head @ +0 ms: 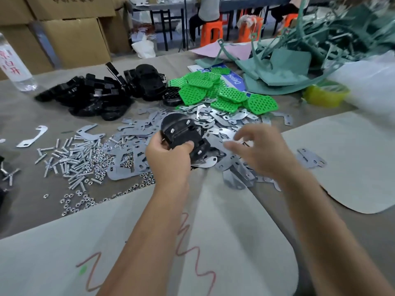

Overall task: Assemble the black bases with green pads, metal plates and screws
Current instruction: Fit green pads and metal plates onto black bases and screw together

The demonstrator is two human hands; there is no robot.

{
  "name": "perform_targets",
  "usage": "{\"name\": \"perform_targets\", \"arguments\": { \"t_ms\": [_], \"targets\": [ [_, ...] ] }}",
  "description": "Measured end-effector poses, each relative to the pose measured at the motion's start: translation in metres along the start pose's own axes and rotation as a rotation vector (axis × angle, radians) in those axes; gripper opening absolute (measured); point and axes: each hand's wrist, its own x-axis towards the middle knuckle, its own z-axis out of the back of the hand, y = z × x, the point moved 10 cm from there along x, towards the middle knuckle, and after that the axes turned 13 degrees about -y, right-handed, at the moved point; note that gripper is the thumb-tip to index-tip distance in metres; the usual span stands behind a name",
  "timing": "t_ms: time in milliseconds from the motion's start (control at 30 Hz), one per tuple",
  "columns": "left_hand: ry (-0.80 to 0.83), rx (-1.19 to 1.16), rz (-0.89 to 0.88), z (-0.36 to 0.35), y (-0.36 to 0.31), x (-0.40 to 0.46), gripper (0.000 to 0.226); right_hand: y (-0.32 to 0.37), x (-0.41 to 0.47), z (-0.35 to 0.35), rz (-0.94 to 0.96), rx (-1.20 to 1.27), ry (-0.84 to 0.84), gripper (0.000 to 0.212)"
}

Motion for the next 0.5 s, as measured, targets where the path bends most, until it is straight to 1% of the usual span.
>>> {"name": "perform_targets", "arguments": {
  "t_ms": [67,100,133,167,200,233,267,333,367,433,467,500],
  "targets": [
    [-0.027,0.009,0.003,0.009,0.000,0.006,0.040,0.019,-0.001,-0.034,0.047,-0.158,0.167,0.051],
    [-0.033,0.016,-0.003,0.013,-0.001,0.008,0.040,0.023,0.000,-0.043,0.054,-0.216,0.203,0.049],
    [-0.037,0.024,-0.016,0.018,-0.003,0.010,0.039,0.026,0.003,-0.046,0.052,-0.223,0.202,0.044],
    [-0.040,0.035,-0.029,0.022,-0.006,0.012,0.038,0.028,0.007,-0.045,0.043,-0.174,0.181,0.040],
    [-0.044,0.044,-0.036,0.028,-0.009,0.015,0.037,0.032,0.011,-0.041,0.032,-0.086,0.133,0.035],
    [-0.042,0.048,-0.035,0.033,-0.011,0.018,0.037,0.034,0.014,-0.031,0.019,0.007,0.054,0.030],
    [-0.033,0.052,-0.028,0.037,-0.012,0.020,0.037,0.037,0.017,-0.019,0.004,0.105,-0.049,0.030],
    [-0.011,0.073,-0.012,0.049,-0.016,0.027,0.037,0.049,0.022,-0.001,0.008,0.315,-0.206,0.039],
    [-0.004,0.084,-0.004,0.057,-0.018,0.030,0.037,0.062,0.023,0.000,0.025,0.420,-0.228,0.038],
    [-0.004,0.090,0.019,0.072,-0.021,0.037,0.038,0.092,0.021,-0.005,0.052,0.670,-0.209,0.023],
    [-0.016,0.085,0.036,0.083,-0.023,0.041,0.039,0.110,0.018,-0.012,0.066,0.787,-0.186,0.020],
    [-0.024,0.076,0.057,0.092,-0.024,0.044,0.039,0.125,0.014,-0.019,0.083,0.873,-0.161,0.022]
  ]
}}
